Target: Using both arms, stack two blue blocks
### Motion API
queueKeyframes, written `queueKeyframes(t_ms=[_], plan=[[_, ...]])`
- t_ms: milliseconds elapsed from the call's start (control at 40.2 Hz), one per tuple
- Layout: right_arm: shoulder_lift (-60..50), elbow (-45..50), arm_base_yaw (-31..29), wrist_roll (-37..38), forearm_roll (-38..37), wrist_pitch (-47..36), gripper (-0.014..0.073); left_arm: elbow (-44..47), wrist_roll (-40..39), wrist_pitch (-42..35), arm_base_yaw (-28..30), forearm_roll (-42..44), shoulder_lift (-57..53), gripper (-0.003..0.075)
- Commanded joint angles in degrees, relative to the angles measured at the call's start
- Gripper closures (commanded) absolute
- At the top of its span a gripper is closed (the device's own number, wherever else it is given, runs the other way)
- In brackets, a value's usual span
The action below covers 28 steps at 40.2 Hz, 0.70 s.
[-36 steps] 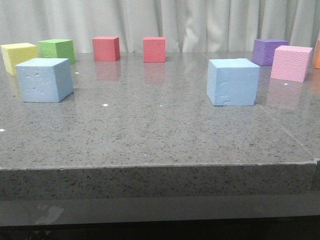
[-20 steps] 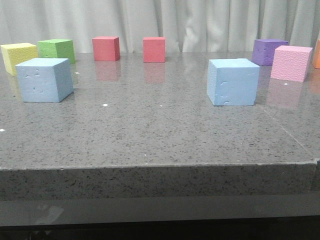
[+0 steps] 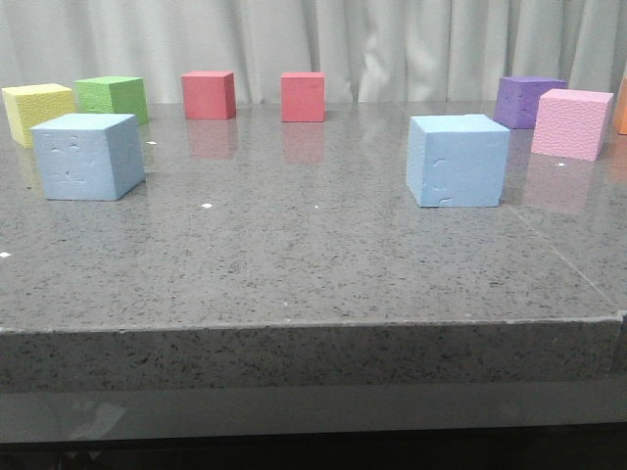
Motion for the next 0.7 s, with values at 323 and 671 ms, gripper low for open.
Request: queueKeyframes(t_ms=[323, 671], plan=[[6.1, -24.8, -0.2, 0.0, -1.3, 19.9, 0.0715, -27.1, -0.8, 11.6, 0.0, 0.1, 4.0, 0.0739], [21.2, -38.9, -0.2, 0.0, -1.3, 26.4, 0.0715, -42.1, -0.8, 30.5, 0.0, -0.3, 18.8, 0.0739]])
